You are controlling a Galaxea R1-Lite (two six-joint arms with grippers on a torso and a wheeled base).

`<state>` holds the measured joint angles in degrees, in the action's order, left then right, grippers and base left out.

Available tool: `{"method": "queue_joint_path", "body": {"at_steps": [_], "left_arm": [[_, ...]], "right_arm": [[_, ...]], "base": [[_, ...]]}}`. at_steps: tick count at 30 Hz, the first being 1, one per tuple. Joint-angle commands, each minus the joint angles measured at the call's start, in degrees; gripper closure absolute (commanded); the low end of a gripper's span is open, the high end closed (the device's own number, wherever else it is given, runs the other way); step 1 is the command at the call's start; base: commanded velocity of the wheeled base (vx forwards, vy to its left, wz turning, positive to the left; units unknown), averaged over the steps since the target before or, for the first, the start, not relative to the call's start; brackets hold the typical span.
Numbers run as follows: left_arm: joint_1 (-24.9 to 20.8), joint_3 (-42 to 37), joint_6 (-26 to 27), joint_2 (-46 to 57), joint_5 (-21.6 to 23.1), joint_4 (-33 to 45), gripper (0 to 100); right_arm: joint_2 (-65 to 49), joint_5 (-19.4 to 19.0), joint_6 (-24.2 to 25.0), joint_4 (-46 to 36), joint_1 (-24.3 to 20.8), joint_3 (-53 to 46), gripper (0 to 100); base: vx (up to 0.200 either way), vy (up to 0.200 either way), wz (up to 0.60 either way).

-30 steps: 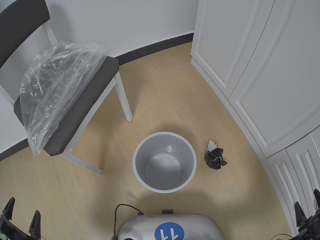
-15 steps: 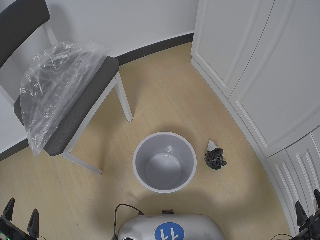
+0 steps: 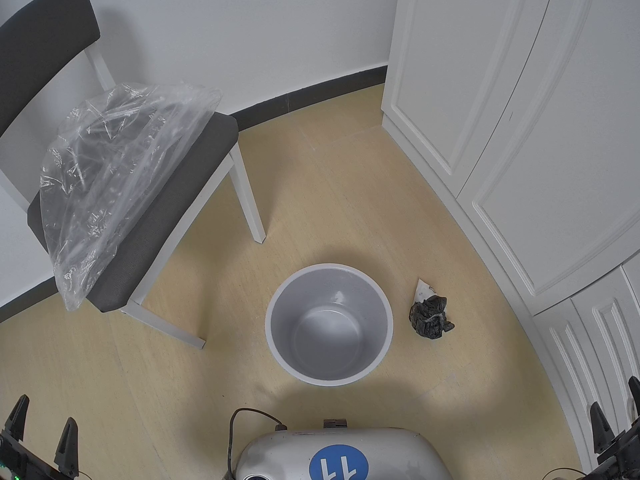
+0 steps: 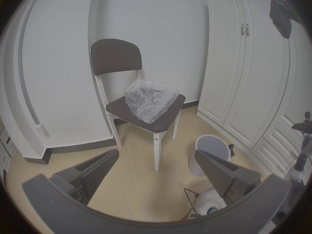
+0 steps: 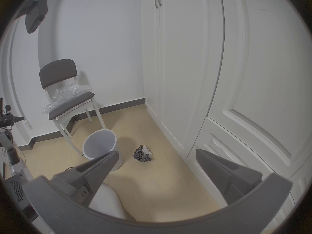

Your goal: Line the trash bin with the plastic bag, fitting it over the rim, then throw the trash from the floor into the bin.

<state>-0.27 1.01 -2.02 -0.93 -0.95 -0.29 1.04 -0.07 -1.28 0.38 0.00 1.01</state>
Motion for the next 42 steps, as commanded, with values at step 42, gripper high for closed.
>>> {"method": "queue_joint_path", "body": {"at_steps": [42], "left_arm": [[-0.35,21.75,26.55,-45.48,-1.86,-19.39,0]], "right_arm": [[53.02,10.88,0.49,32.67,-1.85,26.76,0]], "base": [[0.000,0.000,0.00]]}}
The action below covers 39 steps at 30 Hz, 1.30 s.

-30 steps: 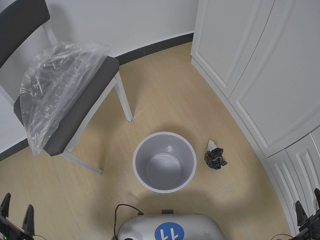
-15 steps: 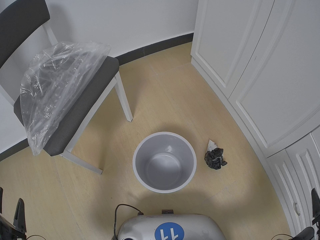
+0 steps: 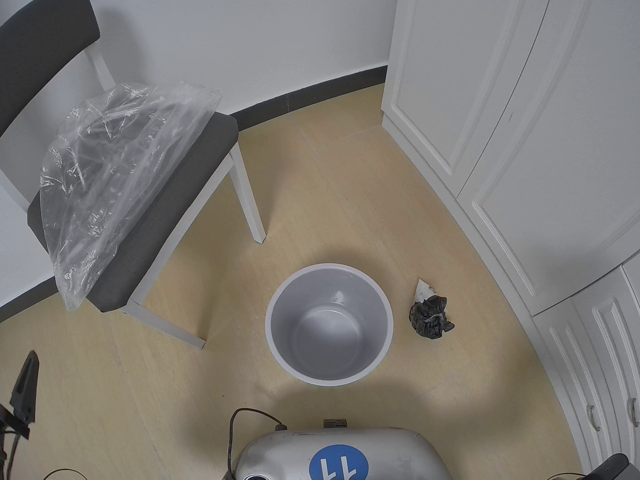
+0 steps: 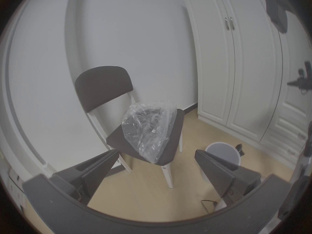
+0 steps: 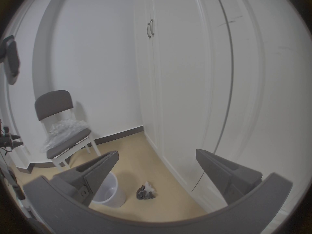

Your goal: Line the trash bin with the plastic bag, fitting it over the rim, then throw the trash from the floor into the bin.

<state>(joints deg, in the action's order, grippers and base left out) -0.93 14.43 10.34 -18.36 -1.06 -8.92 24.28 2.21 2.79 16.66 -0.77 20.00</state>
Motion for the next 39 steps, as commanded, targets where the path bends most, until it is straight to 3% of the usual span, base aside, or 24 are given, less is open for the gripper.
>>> {"method": "queue_joint_path", "body": {"at_steps": [1,5,13,27,39], "left_arm": [[0.31,8.51,15.33,-29.81,-2.54,-11.64,0],[-0.04,9.47,21.30,-38.07,-6.06,-15.69,0],[-0.13,11.93,29.48,-48.61,-10.98,-22.45,0],[0.57,12.72,32.47,-56.52,-15.99,-29.84,0],[0.66,12.81,33.87,-55.73,-16.08,-29.92,0]], "right_arm": [[31.09,9.83,-3.41,16.47,-1.25,8.03,0],[32.58,12.73,-1.30,16.47,-3.19,5.22,0],[29.68,12.30,-0.86,16.65,-4.77,3.11,0],[28.63,12.21,-0.86,16.03,-4.86,3.11,0],[31.00,12.03,-0.42,16.38,-4.86,2.23,0]], "base": [[0.000,0.000,0.00],[0.000,0.000,0.00],[0.000,0.000,0.00],[0.000,0.000,0.00],[0.000,0.000,0.00]]}}
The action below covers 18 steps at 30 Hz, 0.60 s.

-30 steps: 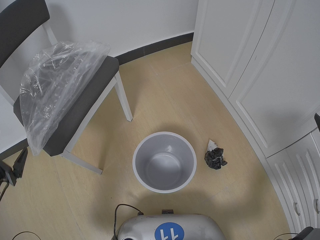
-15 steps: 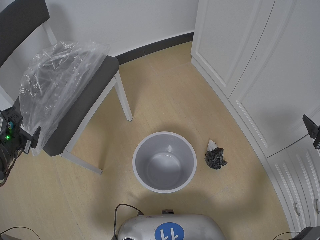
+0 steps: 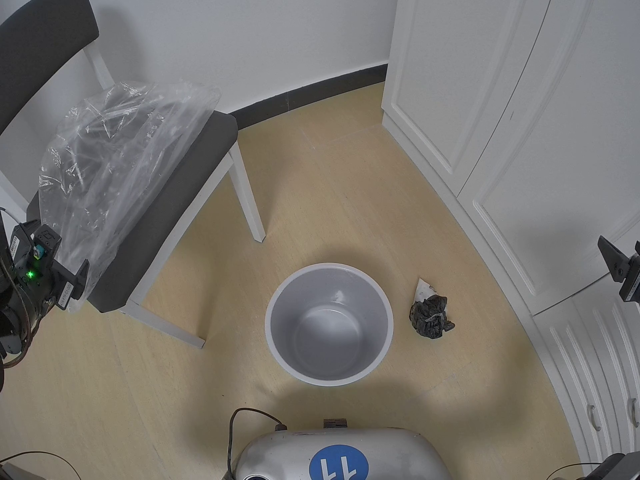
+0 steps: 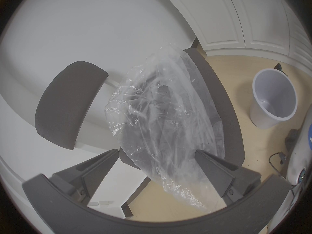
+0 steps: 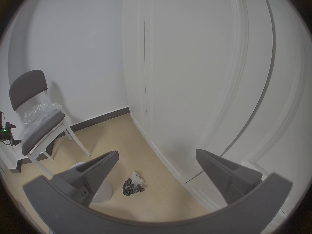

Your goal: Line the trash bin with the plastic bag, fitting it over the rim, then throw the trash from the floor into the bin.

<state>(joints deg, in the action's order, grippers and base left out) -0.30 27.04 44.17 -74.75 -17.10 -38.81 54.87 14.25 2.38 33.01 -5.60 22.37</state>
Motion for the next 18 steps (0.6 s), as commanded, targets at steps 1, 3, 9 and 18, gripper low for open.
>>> {"method": "queue_joint_path", "body": {"at_steps": [1,3,9,18], "left_arm": [[-0.05,0.12,0.13,0.84,-0.04,-0.03,0],[-0.05,-0.23,0.22,1.63,0.05,-0.03,0],[-0.40,-1.81,0.31,3.56,0.05,0.14,0],[-1.45,-4.19,1.27,7.34,0.14,0.58,0]], "right_arm": [[0.41,-0.01,0.00,0.03,-0.03,-0.13,0],[0.41,-0.10,0.00,0.03,-0.03,-0.13,0],[0.06,-0.10,0.00,-0.23,-0.03,-0.13,0],[-0.20,-0.19,-0.09,-0.23,-0.03,-0.31,0]], "base": [[0.000,0.000,0.00],[0.000,0.000,0.00],[0.000,0.000,0.00],[0.000,0.000,0.00]]}}
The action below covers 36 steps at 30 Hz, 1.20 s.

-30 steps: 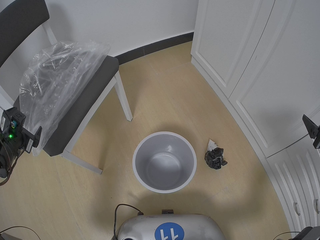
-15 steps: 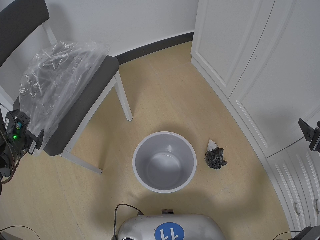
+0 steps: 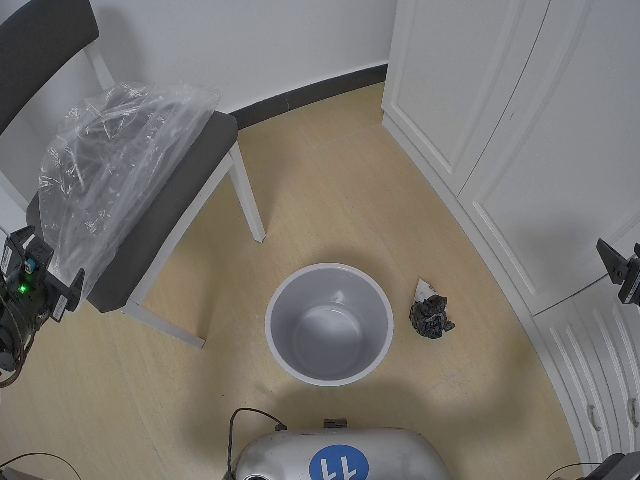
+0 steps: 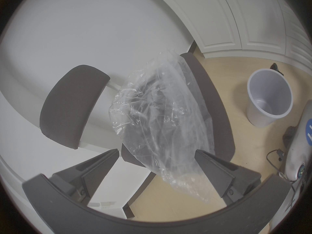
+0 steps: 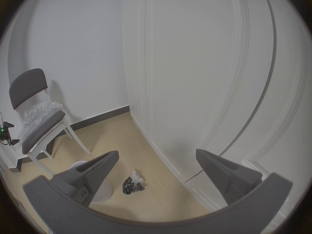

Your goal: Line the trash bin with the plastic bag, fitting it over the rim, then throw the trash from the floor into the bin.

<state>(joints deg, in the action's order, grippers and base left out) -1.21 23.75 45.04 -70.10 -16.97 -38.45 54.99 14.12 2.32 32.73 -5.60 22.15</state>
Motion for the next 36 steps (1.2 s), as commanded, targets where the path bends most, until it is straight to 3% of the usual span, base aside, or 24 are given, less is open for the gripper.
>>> {"method": "queue_joint_path", "body": {"at_steps": [1,6,27,31,36], "left_arm": [[-0.99,-1.60,1.45,4.35,-0.08,0.57,0],[-2.75,-2.39,1.89,5.67,-0.17,0.57,0],[-3.98,-2.92,1.80,-0.30,-0.43,0.04,0],[-3.98,-0.54,1.80,-2.94,-3.51,-0.57,0],[-2.57,5.70,1.63,-5.31,-3.77,-0.13,0]], "right_arm": [[-0.41,-0.23,-0.12,0.05,-0.03,-0.18,0],[-0.68,-2.08,-0.12,0.05,-0.03,-0.62,0],[-0.85,-2.34,-0.21,0.23,0.06,-1.14,0],[-0.85,-2.34,-0.21,0.23,0.06,-1.14,0],[-0.85,-2.43,-0.21,0.23,0.67,-0.88,0]], "base": [[0.000,0.000,0.00],[0.000,0.000,0.00],[0.000,0.000,0.00],[0.000,0.000,0.00],[0.000,0.000,0.00]]}}
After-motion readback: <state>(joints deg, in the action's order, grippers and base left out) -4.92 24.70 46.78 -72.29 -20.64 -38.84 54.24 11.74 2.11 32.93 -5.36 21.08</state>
